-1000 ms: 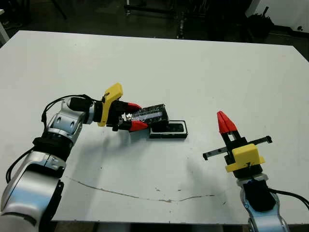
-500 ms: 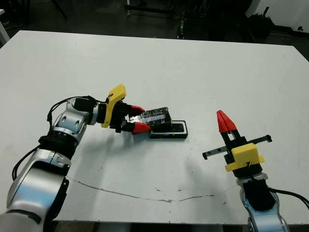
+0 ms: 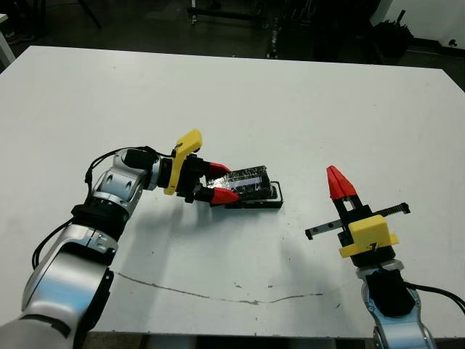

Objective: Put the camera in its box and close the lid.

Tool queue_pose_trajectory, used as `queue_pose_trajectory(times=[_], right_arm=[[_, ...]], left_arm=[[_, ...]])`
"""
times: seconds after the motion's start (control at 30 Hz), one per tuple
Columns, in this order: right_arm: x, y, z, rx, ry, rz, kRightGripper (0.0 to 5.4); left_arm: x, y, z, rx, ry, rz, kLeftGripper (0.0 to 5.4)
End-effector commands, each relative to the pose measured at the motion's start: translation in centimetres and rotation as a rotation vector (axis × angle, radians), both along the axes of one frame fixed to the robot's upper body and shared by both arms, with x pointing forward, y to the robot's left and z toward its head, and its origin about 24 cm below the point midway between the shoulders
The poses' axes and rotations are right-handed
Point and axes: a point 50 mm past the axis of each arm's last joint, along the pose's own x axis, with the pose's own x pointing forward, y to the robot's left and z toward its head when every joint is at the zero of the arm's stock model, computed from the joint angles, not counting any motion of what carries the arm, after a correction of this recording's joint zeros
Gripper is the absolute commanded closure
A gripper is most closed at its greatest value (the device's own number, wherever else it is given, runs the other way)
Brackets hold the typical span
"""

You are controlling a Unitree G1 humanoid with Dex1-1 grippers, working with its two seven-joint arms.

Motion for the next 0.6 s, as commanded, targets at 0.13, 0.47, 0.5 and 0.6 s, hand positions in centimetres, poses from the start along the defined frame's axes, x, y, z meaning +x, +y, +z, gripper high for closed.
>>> queue_pose_trajectory(times=[0.13,0.47,0.5,0.6], right_arm=[[0.0,-0.4,-0.3,-0.007,0.020,-0.007,5.40],[-0.1,-0.8,-0.2,-0.017,0.020,-0.015,5.40],[-0.1,-0.9,-0.2,-0.015,0.019,-0.014,5.40],[-0.1,-0.9,-0.2,-0.008,0.024,-0.014,5.40]], left_arm=[[-1.0,-0.3,-1.7,0.014,0.054,-0.030,2.25],[-1.3,-1.0,-2.9,0.052,0.022,-0.018,2.25],[-1.3,-1.2,-3.0,0.057,0.013,-0.013,2.25],[-1.1,-1.5,-3.2,0.070,-0.010,0.007,2.25]])
